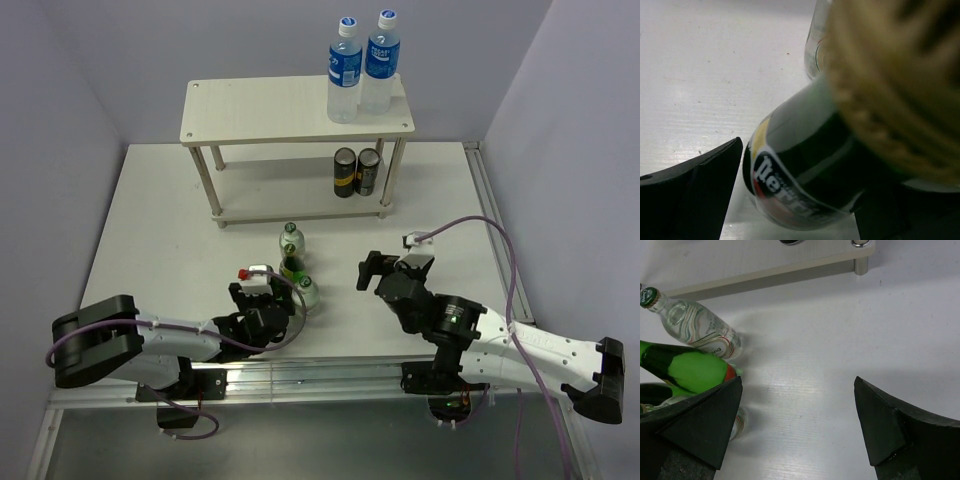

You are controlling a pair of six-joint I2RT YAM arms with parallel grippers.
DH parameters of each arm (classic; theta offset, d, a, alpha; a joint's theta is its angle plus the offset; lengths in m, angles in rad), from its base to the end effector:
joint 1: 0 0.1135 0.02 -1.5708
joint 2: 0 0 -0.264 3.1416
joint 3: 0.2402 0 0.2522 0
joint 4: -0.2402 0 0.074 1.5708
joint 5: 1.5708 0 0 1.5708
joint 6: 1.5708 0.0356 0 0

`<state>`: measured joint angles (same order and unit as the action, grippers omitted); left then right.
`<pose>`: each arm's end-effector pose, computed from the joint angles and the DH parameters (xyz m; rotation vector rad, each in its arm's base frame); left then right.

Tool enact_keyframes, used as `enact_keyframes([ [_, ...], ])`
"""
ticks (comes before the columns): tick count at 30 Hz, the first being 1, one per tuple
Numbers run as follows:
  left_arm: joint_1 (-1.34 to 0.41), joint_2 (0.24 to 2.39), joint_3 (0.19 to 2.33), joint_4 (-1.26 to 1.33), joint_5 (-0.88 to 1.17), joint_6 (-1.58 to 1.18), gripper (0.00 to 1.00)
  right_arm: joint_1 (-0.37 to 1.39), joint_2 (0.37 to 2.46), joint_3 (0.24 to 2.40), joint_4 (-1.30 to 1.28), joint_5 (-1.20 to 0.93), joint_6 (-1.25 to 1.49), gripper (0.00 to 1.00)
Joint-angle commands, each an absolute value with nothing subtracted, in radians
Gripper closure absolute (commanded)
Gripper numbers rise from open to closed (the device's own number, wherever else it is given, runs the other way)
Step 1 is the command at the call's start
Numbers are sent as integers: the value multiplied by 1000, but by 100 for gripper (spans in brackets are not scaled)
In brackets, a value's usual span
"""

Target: Place and organize the beverage onto the shelf

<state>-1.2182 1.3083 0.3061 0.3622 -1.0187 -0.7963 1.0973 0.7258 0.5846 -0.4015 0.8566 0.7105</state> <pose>0.1004 -0.1850 0.1390 -0.1184 1.8922 -0.2304 0.0955 0.1273 0.2634 0.1135 1.9241 0.3010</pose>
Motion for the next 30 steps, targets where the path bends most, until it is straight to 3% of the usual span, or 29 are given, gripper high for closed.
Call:
enact_keyframes([
  [1,-1209,1336,295,437,-1052,-784,14,1106,724,572,-359,890,726,0],
  [3,-1209,1347,298,434,-1060,-791,16,1106,727,566,-351,890,727,0],
  [6,-1209,1370,310,422,-1071,-793,32,1106,730,557,-344,888,729,0],
  [7,-1209,1374,314,413,-1072,-798,54,1106,730,555,-342,887,727,0],
  [9,-1209,1373,339,352,-1080,-822,71,1106,732,555,-344,887,726,0],
  [10,-1210,1362,348,321,-1080,-833,85,1104,733,560,-344,887,726,0],
  [12,-1215,1341,388,208,-1080,-866,99,1106,730,564,-350,888,723,0],
  [24,-1236,1046,788,-463,-1046,-856,100,1106,712,575,-344,893,709,0],
  [30,-1189,1028,1026,-532,-1114,-665,100,1104,713,584,-337,893,707,0],
])
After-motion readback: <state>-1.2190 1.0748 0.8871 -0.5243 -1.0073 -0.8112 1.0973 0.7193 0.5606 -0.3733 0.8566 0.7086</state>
